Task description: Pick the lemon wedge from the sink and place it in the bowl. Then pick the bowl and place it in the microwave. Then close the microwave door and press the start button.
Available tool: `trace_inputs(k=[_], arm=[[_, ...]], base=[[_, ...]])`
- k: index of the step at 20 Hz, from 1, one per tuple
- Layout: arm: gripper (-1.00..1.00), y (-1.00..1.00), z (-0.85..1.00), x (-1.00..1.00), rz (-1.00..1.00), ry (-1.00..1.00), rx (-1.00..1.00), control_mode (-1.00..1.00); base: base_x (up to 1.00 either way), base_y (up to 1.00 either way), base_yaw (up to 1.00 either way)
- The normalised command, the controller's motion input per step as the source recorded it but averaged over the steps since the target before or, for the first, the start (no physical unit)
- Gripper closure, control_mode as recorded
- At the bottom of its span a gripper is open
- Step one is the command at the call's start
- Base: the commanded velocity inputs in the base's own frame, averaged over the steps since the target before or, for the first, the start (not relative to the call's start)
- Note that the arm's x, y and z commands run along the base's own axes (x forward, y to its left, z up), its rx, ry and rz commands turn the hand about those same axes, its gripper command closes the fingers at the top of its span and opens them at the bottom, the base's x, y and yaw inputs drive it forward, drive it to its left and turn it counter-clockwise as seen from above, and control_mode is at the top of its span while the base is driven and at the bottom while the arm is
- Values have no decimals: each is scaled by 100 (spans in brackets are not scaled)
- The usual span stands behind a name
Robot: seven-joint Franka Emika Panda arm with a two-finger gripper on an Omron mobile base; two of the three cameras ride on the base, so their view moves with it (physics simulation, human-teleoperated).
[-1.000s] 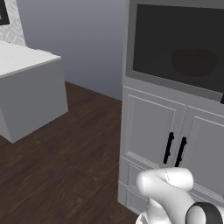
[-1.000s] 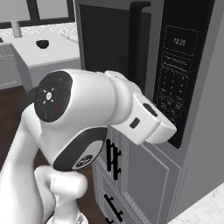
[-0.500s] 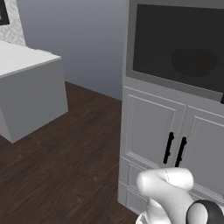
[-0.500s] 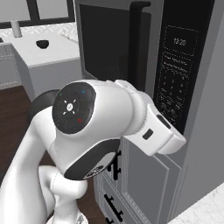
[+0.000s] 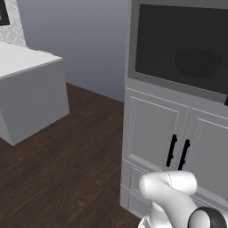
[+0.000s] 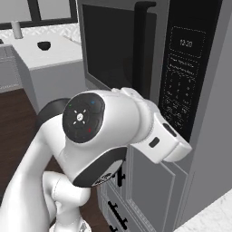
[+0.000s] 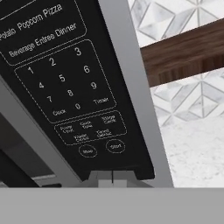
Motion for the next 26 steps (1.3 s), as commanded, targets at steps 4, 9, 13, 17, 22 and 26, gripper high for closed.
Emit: trace_inputs(k=[4, 9, 13, 17, 22, 26], arm=[[100, -6, 0, 10, 0, 0, 1, -100], [100, -10, 0, 12, 0, 0, 0, -100], [100, -2, -3, 17, 0, 0, 0, -100], [100, -2, -9, 19, 0, 0, 0, -100], [100, -27, -8, 11, 0, 0, 1, -100], [100, -9, -15, 19, 0, 0, 0, -100]], base=[[0, 0, 0], [0, 0, 0], [0, 0, 0], [0, 0, 0], [0, 0, 0], [0, 0, 0]])
